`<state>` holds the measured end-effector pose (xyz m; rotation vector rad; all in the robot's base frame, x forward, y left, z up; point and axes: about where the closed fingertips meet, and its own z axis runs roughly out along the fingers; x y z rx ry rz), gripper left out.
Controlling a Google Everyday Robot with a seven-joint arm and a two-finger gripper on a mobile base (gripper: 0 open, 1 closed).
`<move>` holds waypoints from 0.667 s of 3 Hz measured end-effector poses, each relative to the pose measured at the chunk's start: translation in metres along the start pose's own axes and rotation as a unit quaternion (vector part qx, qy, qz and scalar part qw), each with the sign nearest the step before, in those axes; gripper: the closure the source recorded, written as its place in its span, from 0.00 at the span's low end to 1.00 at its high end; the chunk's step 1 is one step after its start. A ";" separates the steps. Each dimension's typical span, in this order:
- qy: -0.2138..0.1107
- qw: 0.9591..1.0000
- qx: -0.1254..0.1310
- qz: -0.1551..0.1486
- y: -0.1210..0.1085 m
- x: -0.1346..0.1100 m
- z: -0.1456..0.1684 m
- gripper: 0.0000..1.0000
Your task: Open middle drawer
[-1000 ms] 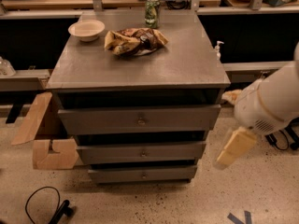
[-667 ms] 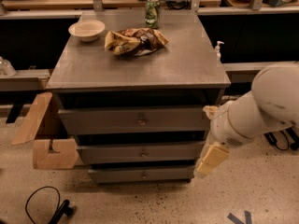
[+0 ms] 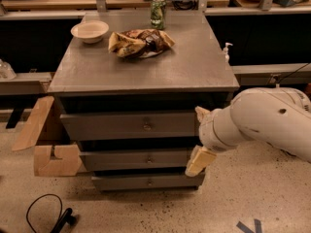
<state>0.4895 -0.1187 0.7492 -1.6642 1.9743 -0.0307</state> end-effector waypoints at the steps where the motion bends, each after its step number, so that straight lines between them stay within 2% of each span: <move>1: 0.017 1.000 -0.012 0.009 0.006 0.006 0.011 0.00; 2: 0.080 0.996 -0.039 0.014 0.028 0.044 0.060 0.00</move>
Offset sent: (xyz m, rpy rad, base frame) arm -0.0035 -0.0250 -0.1267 -0.2277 0.1809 -0.0902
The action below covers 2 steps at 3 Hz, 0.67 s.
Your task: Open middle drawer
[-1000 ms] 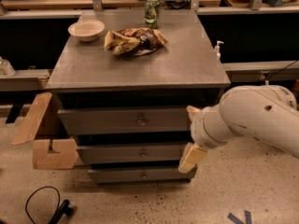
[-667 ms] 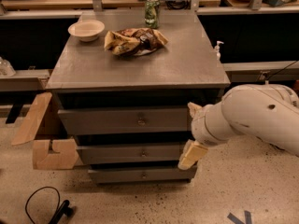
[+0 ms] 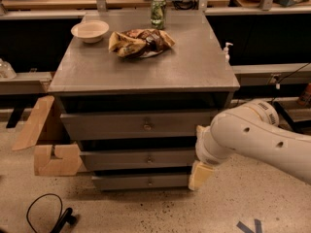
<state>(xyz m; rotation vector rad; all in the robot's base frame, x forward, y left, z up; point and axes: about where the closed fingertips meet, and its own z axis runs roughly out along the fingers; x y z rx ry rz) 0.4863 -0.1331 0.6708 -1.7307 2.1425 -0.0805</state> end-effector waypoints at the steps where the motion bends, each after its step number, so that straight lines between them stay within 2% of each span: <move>1: 0.038 0.999 -0.016 -0.020 0.009 0.024 0.032 0.00; 2: 0.056 0.997 -0.021 -0.045 0.016 0.042 0.062 0.00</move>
Offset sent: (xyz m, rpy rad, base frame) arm 0.0023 -0.0353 -0.1160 -0.1782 0.0547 0.1113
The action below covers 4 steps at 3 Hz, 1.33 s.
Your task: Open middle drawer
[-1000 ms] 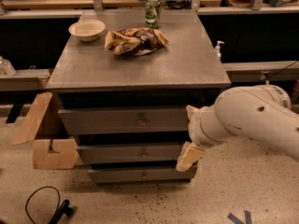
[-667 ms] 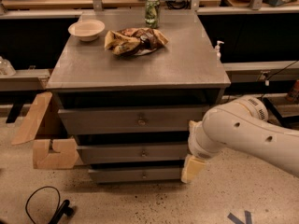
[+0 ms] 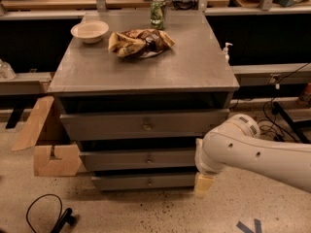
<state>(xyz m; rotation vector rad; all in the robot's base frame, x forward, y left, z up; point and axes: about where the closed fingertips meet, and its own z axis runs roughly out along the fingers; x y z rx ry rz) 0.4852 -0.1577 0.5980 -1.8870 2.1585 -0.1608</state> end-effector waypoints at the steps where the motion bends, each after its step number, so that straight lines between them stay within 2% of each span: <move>1: 0.007 1.000 -0.001 -0.023 0.003 0.005 0.028 0.00; 2: 0.007 0.999 -0.004 -0.047 0.000 0.003 0.058 0.00; 3: 0.003 0.999 -0.004 -0.048 0.001 0.001 0.060 0.00; 4: -0.007 0.998 0.003 -0.069 -0.007 -0.012 0.079 0.00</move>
Offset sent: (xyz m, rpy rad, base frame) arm 0.0288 0.0088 -0.0818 -0.0450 -0.0023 0.1291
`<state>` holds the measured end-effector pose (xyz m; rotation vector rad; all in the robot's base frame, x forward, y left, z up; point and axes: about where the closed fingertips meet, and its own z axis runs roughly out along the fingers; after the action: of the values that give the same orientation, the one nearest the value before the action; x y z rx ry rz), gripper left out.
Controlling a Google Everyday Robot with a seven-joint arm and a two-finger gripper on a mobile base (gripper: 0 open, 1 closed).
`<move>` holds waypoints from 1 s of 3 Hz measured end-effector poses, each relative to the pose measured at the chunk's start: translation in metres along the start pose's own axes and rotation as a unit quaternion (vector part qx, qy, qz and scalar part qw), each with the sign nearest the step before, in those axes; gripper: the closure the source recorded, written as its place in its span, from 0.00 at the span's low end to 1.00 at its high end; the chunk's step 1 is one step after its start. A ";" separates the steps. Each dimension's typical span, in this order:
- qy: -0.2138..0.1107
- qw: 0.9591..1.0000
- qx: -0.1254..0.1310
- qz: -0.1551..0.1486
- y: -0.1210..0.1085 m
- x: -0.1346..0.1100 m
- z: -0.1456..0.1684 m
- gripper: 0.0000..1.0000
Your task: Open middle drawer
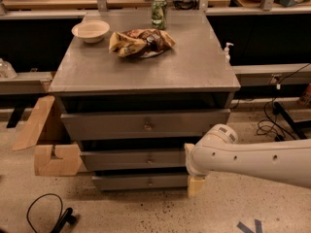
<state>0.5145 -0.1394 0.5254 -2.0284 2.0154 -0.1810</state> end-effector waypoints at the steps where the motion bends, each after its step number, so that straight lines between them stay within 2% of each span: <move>1: -0.006 1.000 0.008 -0.023 -0.015 -0.010 0.026 0.00; 2: 0.000 0.999 0.013 -0.043 -0.027 -0.013 0.050 0.00; 3: 0.024 0.998 0.011 -0.053 -0.036 -0.005 0.070 0.00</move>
Offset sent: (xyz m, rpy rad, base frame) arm 0.0650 0.0250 -0.0622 -0.0533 -0.0579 0.1234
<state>0.5687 -0.1273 0.4691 -2.1383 1.9249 -0.2755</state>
